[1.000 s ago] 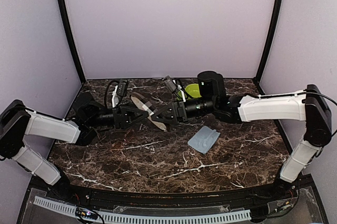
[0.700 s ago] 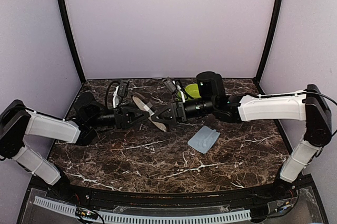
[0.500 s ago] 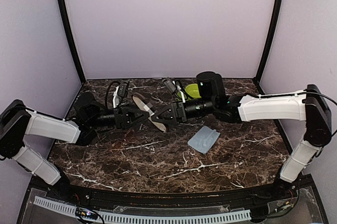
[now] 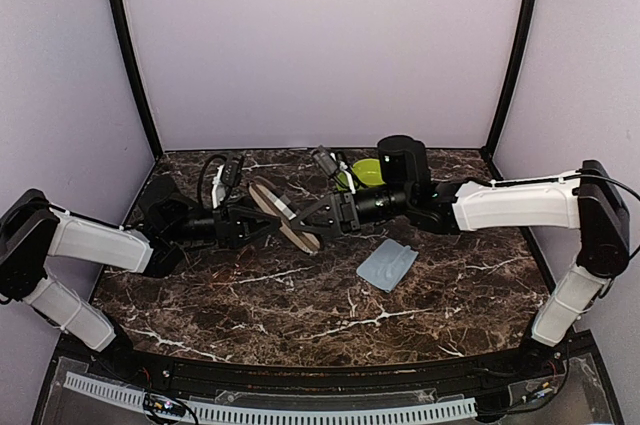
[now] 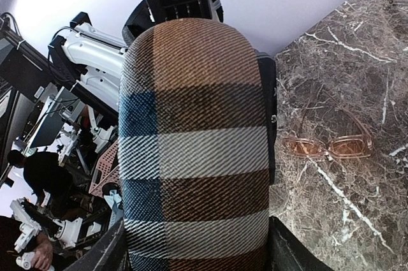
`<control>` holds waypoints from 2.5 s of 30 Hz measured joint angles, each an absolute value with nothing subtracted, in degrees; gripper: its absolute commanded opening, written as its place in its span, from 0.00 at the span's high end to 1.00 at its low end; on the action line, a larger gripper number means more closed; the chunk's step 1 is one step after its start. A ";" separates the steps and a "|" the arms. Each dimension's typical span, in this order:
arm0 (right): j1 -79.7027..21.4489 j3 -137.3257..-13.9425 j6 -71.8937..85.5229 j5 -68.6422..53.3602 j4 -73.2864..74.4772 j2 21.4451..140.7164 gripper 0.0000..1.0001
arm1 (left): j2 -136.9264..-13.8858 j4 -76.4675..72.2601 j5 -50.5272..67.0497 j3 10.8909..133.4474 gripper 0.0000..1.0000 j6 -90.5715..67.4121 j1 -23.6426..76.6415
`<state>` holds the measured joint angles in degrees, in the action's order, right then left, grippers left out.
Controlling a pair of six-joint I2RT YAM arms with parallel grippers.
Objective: Organize the sunglasses
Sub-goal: Open the sunglasses case.
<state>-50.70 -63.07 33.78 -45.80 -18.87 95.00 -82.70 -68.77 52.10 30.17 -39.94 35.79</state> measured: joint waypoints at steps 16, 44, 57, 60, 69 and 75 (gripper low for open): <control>-49.39 -62.96 34.79 -46.57 -17.58 94.02 0.43 | -84.25 -72.44 52.90 30.17 1.00 -42.65 35.79; -43.72 -63.31 33.06 -34.63 -8.10 91.26 0.29 | -84.84 -72.16 54.87 29.54 1.00 -42.70 35.24; -43.51 -62.92 31.90 -33.06 -6.15 88.16 0.21 | -83.33 -65.17 53.98 30.13 1.00 -36.75 35.73; -44.47 -63.02 30.35 -32.23 -5.26 88.05 0.21 | -83.31 -63.00 53.84 30.68 1.00 -35.81 35.90; -48.60 -65.87 24.43 -28.86 1.39 89.14 0.38 | -83.31 -61.89 53.84 31.07 1.00 -35.77 35.90; -49.52 -67.35 21.43 -26.87 3.64 90.17 0.58 | -83.35 -60.97 54.00 31.57 1.00 -35.77 35.90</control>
